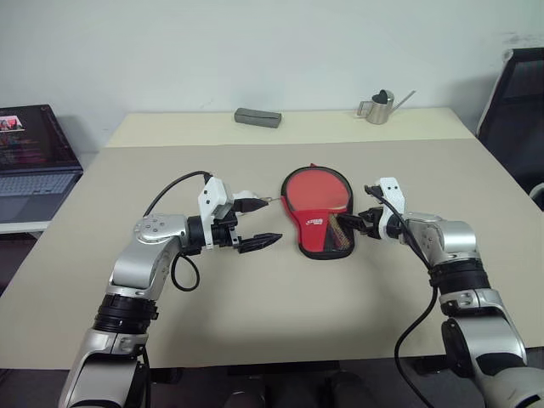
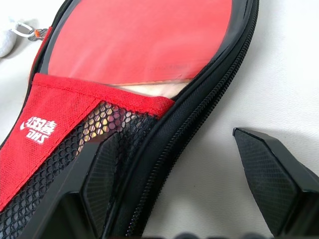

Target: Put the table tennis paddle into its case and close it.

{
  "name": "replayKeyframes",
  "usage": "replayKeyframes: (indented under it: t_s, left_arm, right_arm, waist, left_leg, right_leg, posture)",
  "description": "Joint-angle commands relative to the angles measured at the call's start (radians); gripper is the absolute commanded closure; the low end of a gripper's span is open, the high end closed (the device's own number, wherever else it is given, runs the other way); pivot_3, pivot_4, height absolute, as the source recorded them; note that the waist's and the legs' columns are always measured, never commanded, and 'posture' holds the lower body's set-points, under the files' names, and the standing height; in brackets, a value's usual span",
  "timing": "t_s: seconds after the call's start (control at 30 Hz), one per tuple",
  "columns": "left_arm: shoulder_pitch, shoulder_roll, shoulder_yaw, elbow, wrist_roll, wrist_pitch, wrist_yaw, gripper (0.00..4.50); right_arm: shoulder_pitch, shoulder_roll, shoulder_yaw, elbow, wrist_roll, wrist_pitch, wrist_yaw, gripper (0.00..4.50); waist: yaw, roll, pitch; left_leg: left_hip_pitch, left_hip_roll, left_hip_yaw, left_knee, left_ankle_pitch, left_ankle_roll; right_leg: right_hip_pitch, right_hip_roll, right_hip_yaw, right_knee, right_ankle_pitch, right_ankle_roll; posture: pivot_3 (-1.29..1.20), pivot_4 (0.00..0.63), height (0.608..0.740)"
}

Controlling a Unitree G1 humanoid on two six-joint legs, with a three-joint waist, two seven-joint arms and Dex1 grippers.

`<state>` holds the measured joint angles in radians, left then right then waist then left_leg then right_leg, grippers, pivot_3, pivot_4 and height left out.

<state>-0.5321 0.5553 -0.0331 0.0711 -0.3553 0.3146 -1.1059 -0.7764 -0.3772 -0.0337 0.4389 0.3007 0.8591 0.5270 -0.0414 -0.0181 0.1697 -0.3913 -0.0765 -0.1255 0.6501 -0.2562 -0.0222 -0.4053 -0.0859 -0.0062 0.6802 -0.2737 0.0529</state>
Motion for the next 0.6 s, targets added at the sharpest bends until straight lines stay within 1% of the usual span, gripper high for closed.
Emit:
replayKeyframes:
  t_s: [0.03, 0.2, 0.23, 0.3, 0.33, 0.5, 0.6]
  left_arm:
    - [-0.016, 0.008, 0.014, -0.024, -0.008, -0.019, 0.004, 0.0]
    - [-0.013, 0.01, 0.013, -0.023, -0.005, -0.021, 0.005, 0.0]
    - [-0.011, 0.011, 0.014, -0.025, -0.005, -0.021, 0.005, 0.0]
    - [-0.006, 0.013, 0.014, -0.027, -0.004, -0.022, 0.004, 0.0]
    - [-0.003, 0.014, 0.014, -0.03, -0.004, -0.022, 0.004, 0.0]
    - [0.005, 0.017, 0.017, -0.035, -0.004, -0.021, 0.007, 0.0]
    - [0.011, 0.02, 0.017, -0.037, -0.004, -0.022, 0.008, 0.0]
  right_arm:
    - [-0.015, 0.032, 0.029, -0.002, -0.003, 0.013, 0.018, 0.59]
    - [-0.022, 0.045, 0.052, 0.016, -0.025, 0.013, 0.017, 0.59]
    - [-0.022, 0.045, 0.059, 0.016, -0.03, 0.015, 0.018, 0.76]
    - [-0.021, 0.049, 0.065, 0.01, -0.035, 0.02, 0.018, 1.2]
    - [-0.02, 0.051, 0.068, 0.005, -0.036, 0.025, 0.018, 1.5]
    - [-0.022, 0.064, 0.074, -0.007, -0.047, 0.033, 0.013, 3.23]
    - [-0.025, 0.068, 0.066, -0.012, -0.048, 0.038, 0.001, 4.15]
  waist:
    - [-0.005, 0.0, 0.0]
    - [-0.018, 0.0, 0.0]
    - [-0.018, 0.0, 0.0]
    - [-0.018, 0.0, 0.0]
    - [-0.018, 0.0, 0.0]
    - [-0.018, 0.0, 0.0]
    - [-0.018, 0.0, -0.001]
  left_leg:
    - [0.0, 0.0, 0.0, 0.0, 0.0, 0.0]
    - [0.001, 0.001, 0.0, 0.0, 0.0, -0.001]
    - [0.001, 0.001, 0.0, 0.0, 0.0, -0.001]
    - [0.001, 0.001, 0.0, 0.0, 0.0, -0.001]
    - [0.001, 0.001, 0.0, 0.0, 0.0, -0.001]
    - [0.001, 0.001, 0.0, 0.0, 0.0, 0.0]
    - [0.001, 0.001, 0.0, 0.0, 0.0, 0.0]
  right_leg:
    - [0.0, 0.0, 0.0, 0.0, 0.0, 0.0]
    - [0.0, 0.0, 0.001, 0.0, 0.0, 0.0]
    - [0.0, 0.0, 0.001, 0.0, 0.0, -0.001]
    - [0.0, 0.001, 0.001, 0.0, 0.0, -0.001]
    - [0.0, 0.001, 0.001, 0.0, 0.0, -0.001]
    - [0.0, 0.001, 0.001, 0.0, 0.0, -0.001]
    - [0.0, 0.001, 0.001, 0.0, 0.0, -0.001]
  posture:
    - [0.0, 0.15, 0.74]
    - [0.0, 0.15, 0.74]
    - [0.0, 0.15, 0.74]
    - [0.0, 0.15, 0.74]
    - [0.0, 0.15, 0.74]
    - [0.0, 0.15, 0.74]
    - [0.0, 0.15, 0.74]
